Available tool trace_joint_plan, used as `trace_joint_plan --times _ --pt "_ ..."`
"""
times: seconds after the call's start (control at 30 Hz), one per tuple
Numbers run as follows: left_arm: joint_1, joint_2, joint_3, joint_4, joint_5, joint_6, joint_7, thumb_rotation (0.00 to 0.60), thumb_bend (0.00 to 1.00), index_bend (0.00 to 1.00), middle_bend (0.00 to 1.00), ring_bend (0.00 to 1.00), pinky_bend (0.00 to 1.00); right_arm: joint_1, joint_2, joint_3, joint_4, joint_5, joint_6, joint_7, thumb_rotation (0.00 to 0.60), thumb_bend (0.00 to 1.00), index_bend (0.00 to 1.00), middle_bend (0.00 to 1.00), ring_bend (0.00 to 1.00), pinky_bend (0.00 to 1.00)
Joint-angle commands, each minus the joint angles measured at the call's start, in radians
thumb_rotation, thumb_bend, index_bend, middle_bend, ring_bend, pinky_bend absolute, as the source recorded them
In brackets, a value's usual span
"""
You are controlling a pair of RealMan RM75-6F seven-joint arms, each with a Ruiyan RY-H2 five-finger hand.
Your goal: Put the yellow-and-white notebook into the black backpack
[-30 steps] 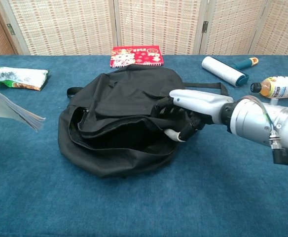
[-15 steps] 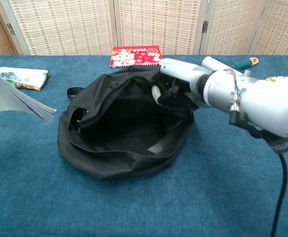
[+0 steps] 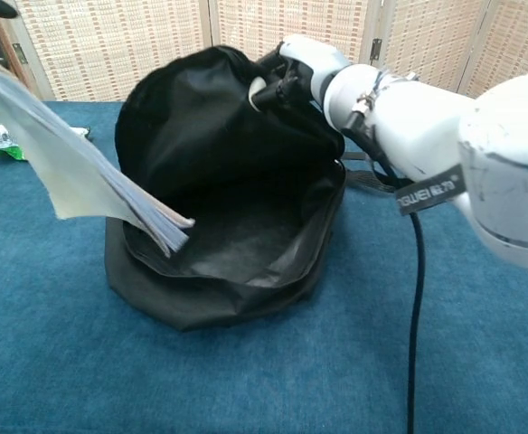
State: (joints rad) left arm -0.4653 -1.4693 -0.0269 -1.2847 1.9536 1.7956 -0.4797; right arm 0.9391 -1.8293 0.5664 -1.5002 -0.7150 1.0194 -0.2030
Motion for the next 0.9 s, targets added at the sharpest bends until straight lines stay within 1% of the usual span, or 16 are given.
trace_joint_plan --times 0.03,0.3,0.43,0.53,0.6,0.77,0.9 --pt "-0.035 -0.040 -0.008 -0.009 0.002 -0.039 -0.005 0.600 0.52 0.70 0.59 0.48 0.27 0.021 -0.025 0.025 0.008 0.002 0.008 0.036 0.600 0.79 0.74 0.47 0.40 0.36" --pt "-0.093 -0.157 -0.054 0.037 -0.065 -0.101 -0.027 0.600 0.52 0.70 0.60 0.49 0.27 0.041 -0.058 0.062 0.000 -0.001 -0.002 0.133 0.600 0.79 0.74 0.47 0.40 0.36" --pt "-0.112 -0.230 -0.063 0.110 -0.093 -0.125 -0.019 0.600 0.52 0.70 0.61 0.49 0.28 0.048 -0.066 0.075 -0.009 -0.005 -0.006 0.173 0.600 0.79 0.74 0.47 0.40 0.36" --pt "-0.115 -0.284 -0.054 0.178 -0.099 -0.127 -0.011 0.600 0.52 0.70 0.61 0.49 0.28 0.052 -0.069 0.079 -0.013 -0.018 0.003 0.189 0.600 0.79 0.74 0.47 0.39 0.36" --pt "-0.113 -0.315 -0.038 0.222 -0.095 -0.125 -0.005 0.600 0.52 0.70 0.61 0.49 0.29 0.053 -0.068 0.080 -0.018 -0.023 0.006 0.197 0.600 0.79 0.74 0.47 0.39 0.36" --pt "-0.111 -0.370 -0.004 0.335 -0.077 -0.125 0.046 0.600 0.52 0.70 0.65 0.53 0.37 0.055 -0.064 0.077 -0.025 -0.022 0.006 0.208 0.600 0.79 0.74 0.47 0.39 0.36" --pt "-0.112 -0.406 0.006 0.412 -0.083 -0.123 0.056 0.600 0.52 0.71 0.68 0.56 0.43 0.054 -0.057 0.071 -0.034 -0.022 0.005 0.213 0.600 0.79 0.74 0.47 0.39 0.36"
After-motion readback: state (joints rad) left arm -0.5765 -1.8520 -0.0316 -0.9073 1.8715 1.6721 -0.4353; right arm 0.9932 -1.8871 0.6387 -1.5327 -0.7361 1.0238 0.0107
